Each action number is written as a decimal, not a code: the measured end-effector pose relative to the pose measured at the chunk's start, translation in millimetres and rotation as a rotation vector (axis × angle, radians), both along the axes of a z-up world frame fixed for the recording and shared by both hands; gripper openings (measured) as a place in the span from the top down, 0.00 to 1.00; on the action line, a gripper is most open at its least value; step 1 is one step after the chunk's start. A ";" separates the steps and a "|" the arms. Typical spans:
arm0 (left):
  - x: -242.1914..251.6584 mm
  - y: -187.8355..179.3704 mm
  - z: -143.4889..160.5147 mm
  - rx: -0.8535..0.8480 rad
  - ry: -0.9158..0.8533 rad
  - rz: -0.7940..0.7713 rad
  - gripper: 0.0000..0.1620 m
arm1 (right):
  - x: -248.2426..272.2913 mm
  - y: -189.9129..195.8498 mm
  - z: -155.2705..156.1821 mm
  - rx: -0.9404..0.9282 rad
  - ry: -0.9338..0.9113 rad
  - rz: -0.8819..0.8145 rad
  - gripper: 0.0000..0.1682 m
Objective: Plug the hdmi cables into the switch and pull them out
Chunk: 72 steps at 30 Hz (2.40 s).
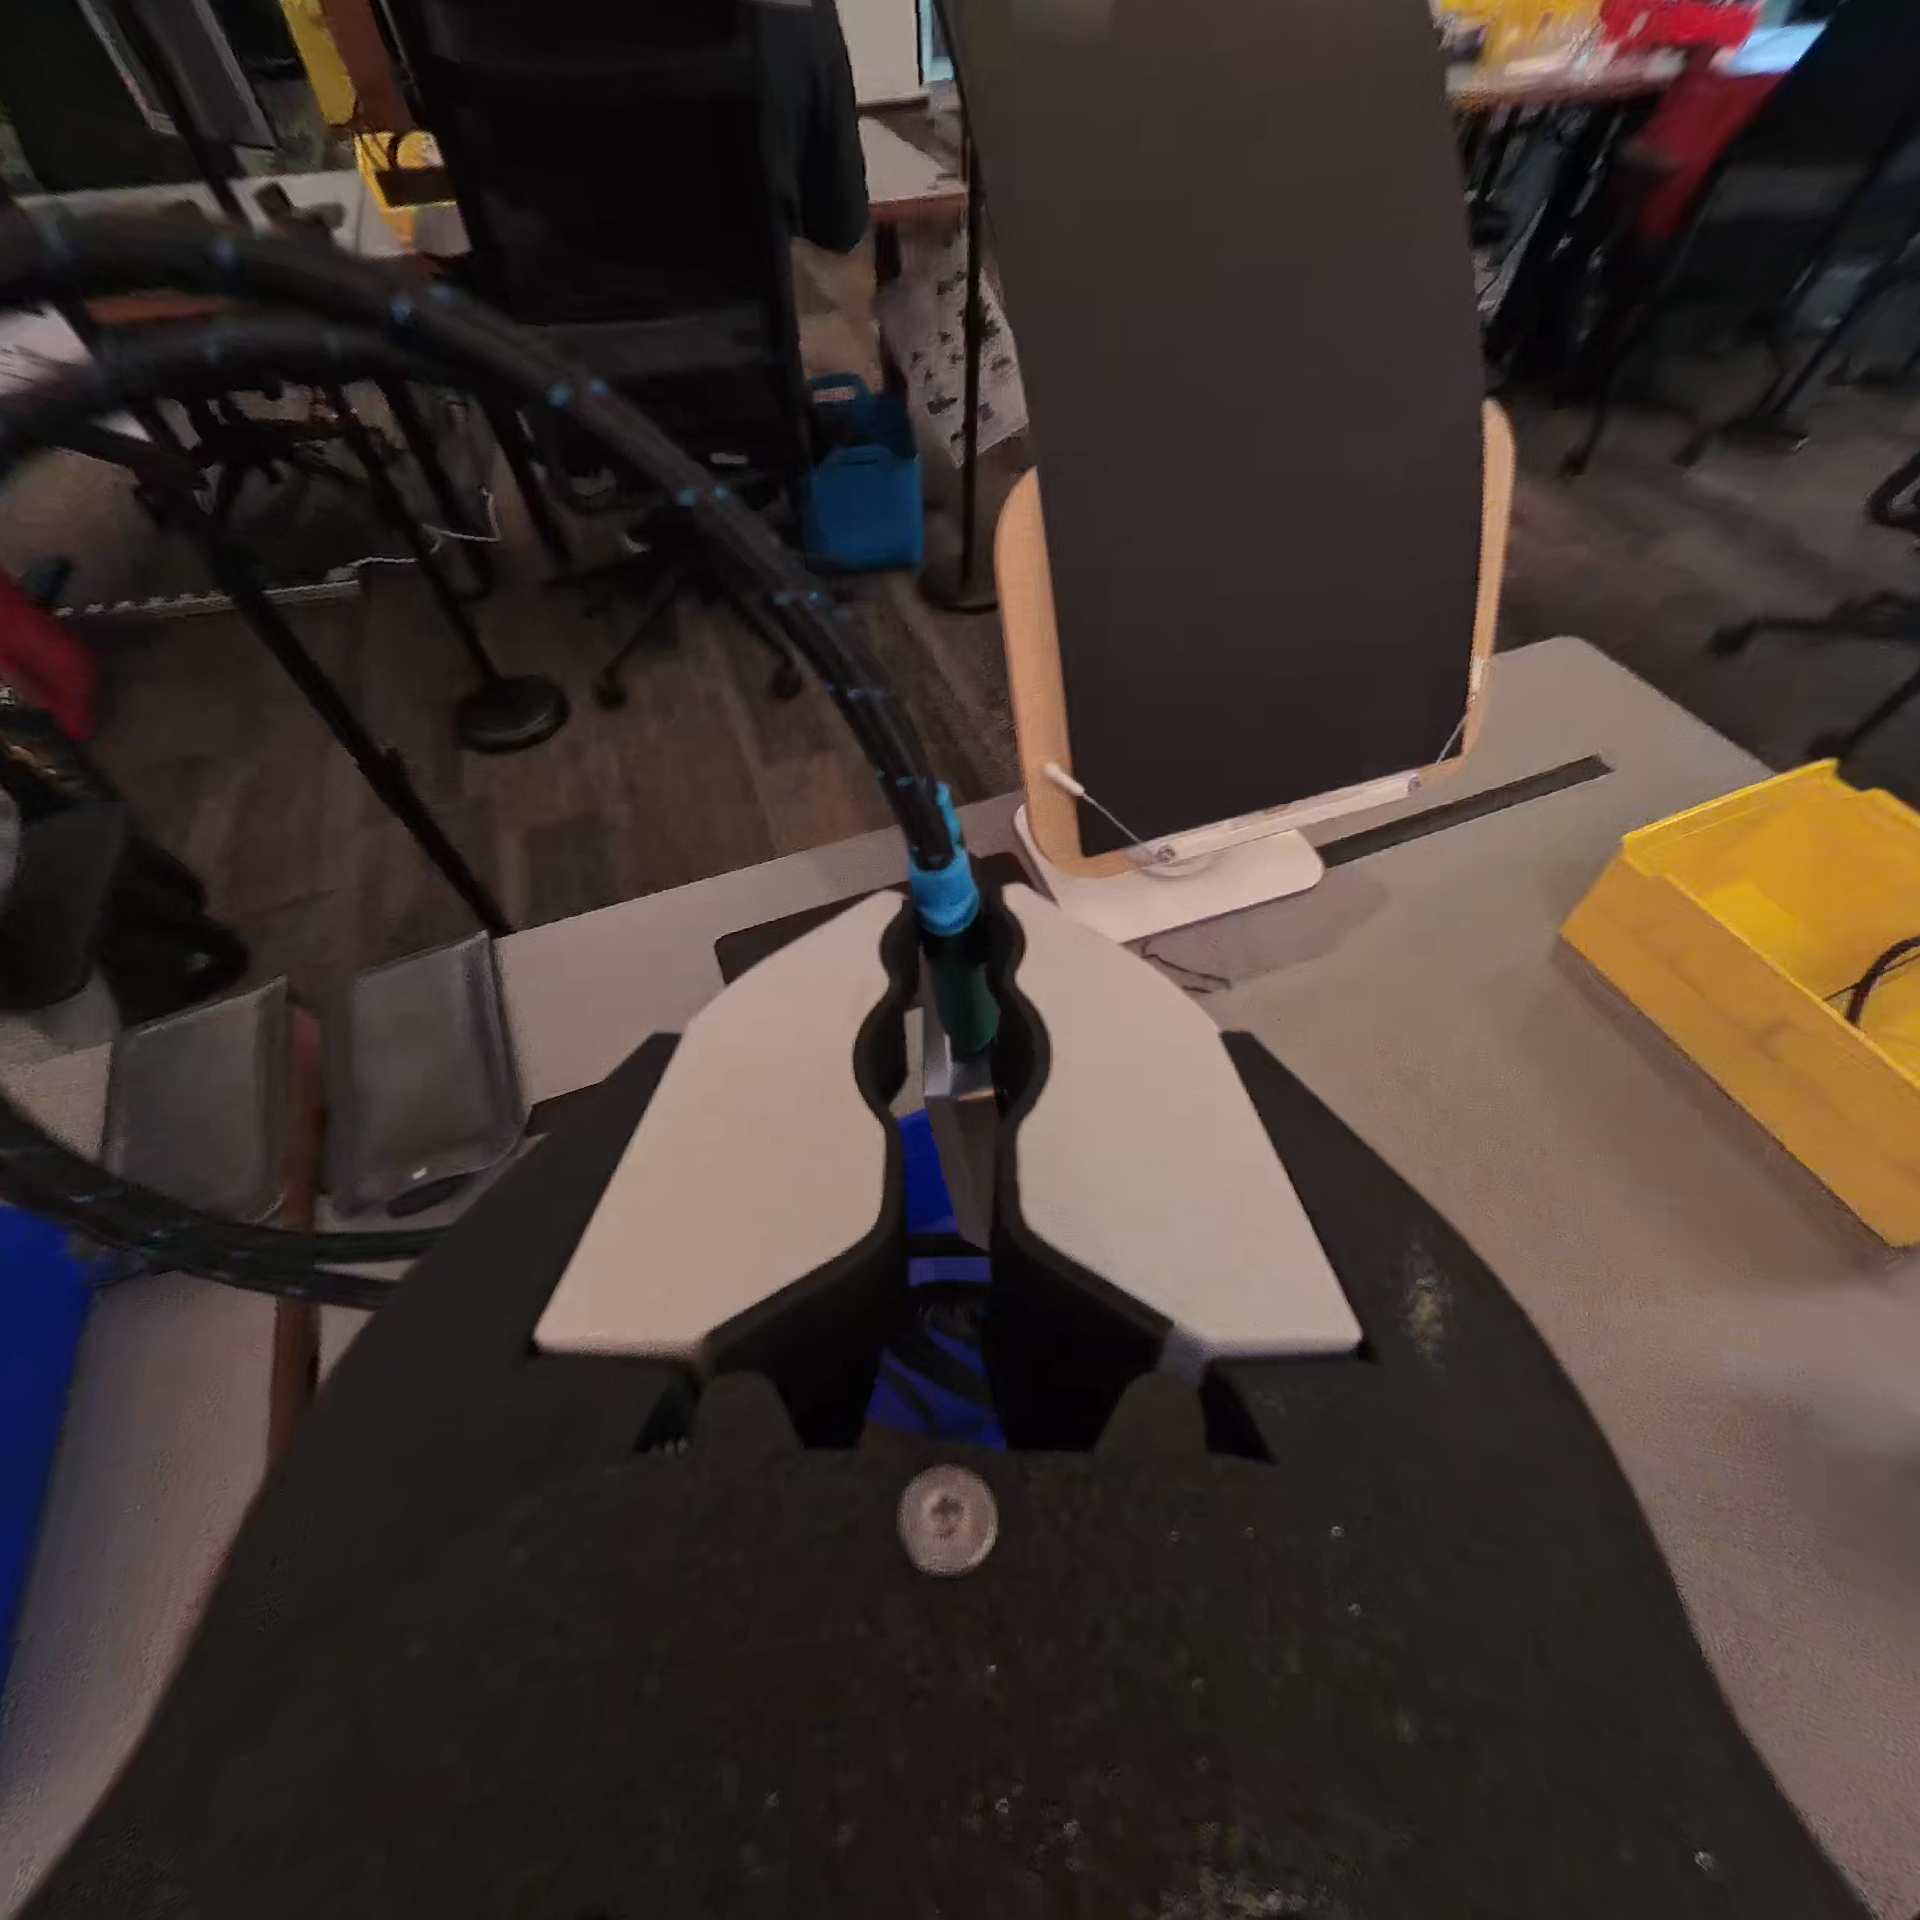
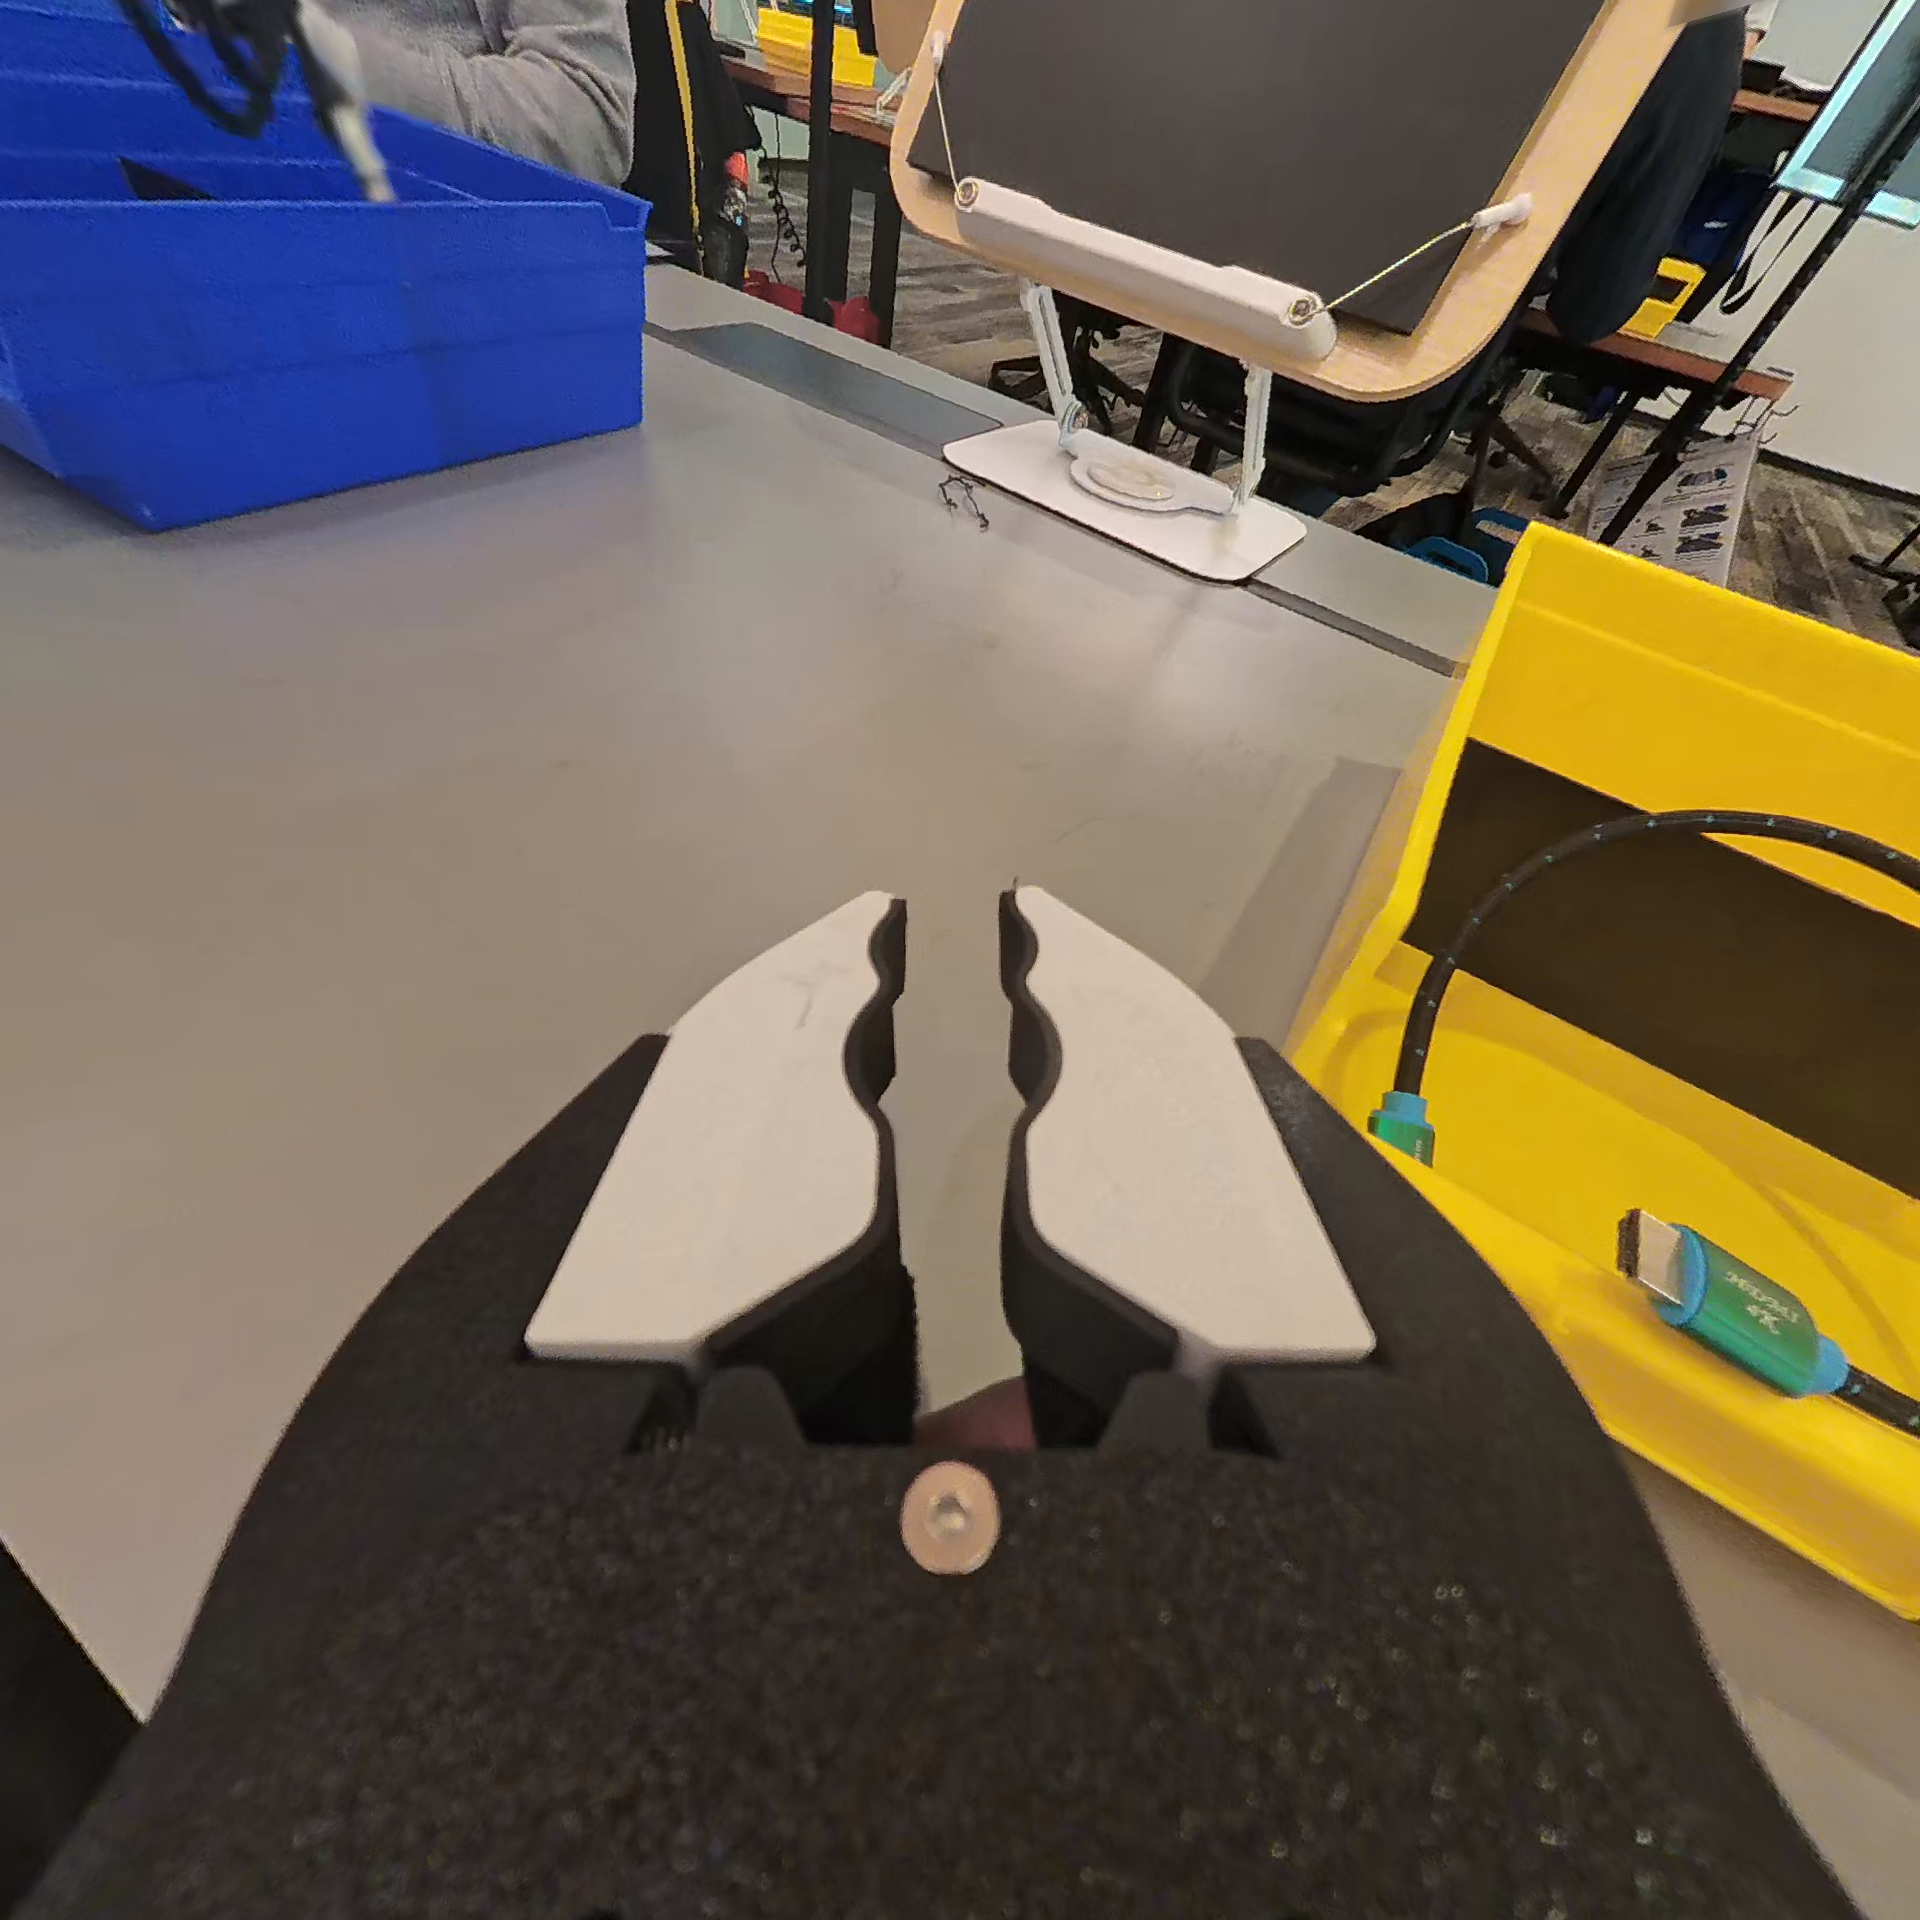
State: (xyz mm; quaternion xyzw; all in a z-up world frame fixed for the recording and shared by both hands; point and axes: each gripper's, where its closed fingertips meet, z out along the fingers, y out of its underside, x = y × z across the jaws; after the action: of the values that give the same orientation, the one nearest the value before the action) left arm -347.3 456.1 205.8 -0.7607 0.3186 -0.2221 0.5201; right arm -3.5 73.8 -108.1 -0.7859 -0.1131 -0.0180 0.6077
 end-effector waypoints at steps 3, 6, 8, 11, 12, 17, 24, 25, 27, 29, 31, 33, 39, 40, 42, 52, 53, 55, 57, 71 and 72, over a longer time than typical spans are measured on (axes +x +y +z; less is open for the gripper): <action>-3.1 -1.3 25.8 -0.013 -0.206 -0.009 0.93 | 1.0 0.2 -1.3 -0.006 0.009 -0.003 0.90; 0.0 6.9 0.8 0.005 -0.021 0.019 0.93 | 2.2 -1.0 -2.4 -0.011 0.000 -0.009 0.90; 6.7 4.0 -1.0 0.003 -0.039 -0.010 0.93 | 2.8 -1.4 -1.7 -0.007 0.001 -0.011 0.90; 16.6 -5.8 14.8 0.050 -0.102 -0.081 0.93 | 2.7 -0.3 -4.2 -0.017 0.005 -0.010 0.90; 18.8 -7.0 20.0 0.064 -0.110 -0.091 0.93 | 2.7 0.0 -5.5 -0.021 0.000 -0.011 0.90; 36.6 -28.6 60.0 0.154 -0.207 -0.202 0.93 | 2.6 -0.3 -6.5 -0.025 -0.008 -0.014 0.90; 94.8 -136.6 78.9 0.180 -0.123 -0.708 0.93 | 3.8 -0.4 -6.4 -0.024 -0.003 -0.015 0.90; 102.2 -152.9 72.1 0.161 -0.084 -0.785 0.93 | 3.2 -0.6 -5.8 -0.023 -0.003 -0.012 0.90; 116.9 -180.1 55.0 0.122 -0.003 -0.915 0.93 | 0.5 -1.2 -3.3 -0.012 0.002 0.001 0.90; 130.6 -206.3 35.6 0.065 0.060 -1.042 0.93 | -4.9 -2.4 2.6 0.012 0.019 0.027 0.90; 143.3 -229.5 11.6 0.002 0.126 -1.158 0.93 | -14.4 -4.4 11.6 0.037 0.067 0.074 0.89; 153.5 -253.5 -13.5 -0.060 0.200 -1.269 0.93 | -25.6 -7.8 23.4 0.062 0.128 0.135 0.88; 180.6 -310.7 -97.0 -0.293 0.398 -1.521 0.93 | -65.6 -26.4 51.3 0.067 0.120 0.390 0.85; 185.7 -316.7 -109.6 -0.323 0.413 -1.542 0.93 | -71.9 -29.2 57.5 0.062 0.145 0.434 0.85; 196.2 -326.5 -133.2 -0.362 0.440 -1.568 0.93 | -80.0 -30.7 76.0 0.073 0.256 0.505 0.85; 214.3 -365.9 -182.8 -0.502 0.525 -1.724 0.93 | -80.4 0.4 149.8 0.166 0.058 0.577 0.84; 213.3 -366.9 -184.7 -0.517 0.534 -1.734 0.93 | -79.6 -4.1 154.5 0.188 -0.009 0.597 0.83; 209.6 -368.4 -189.9 -0.561 0.561 -1.756 0.93 | -79.9 -12.7 157.3 0.203 -0.123 0.645 0.82; 206.5 -370.3 -197.4 -0.602 0.597 -1.778 0.93 | -87.2 -19.3 148.9 0.157 -0.219 0.729 0.83; 206.7 -363.9 -242.7 -0.714 0.707 -1.799 0.93 | -109.8 5.7 69.5 0.025 -0.500 0.843 0.95; 205.3 -362.8 -245.3 -0.717 0.723 -1.802 0.93 | -111.8 6.1 66.9 0.023 -0.501 0.846 0.95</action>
State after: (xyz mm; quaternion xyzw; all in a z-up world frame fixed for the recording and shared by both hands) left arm -142.1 93.3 -39.5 -0.3715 0.8222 -0.3691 -0.2228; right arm -115.3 79.9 -41.2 -0.6358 -0.5649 0.0410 0.5244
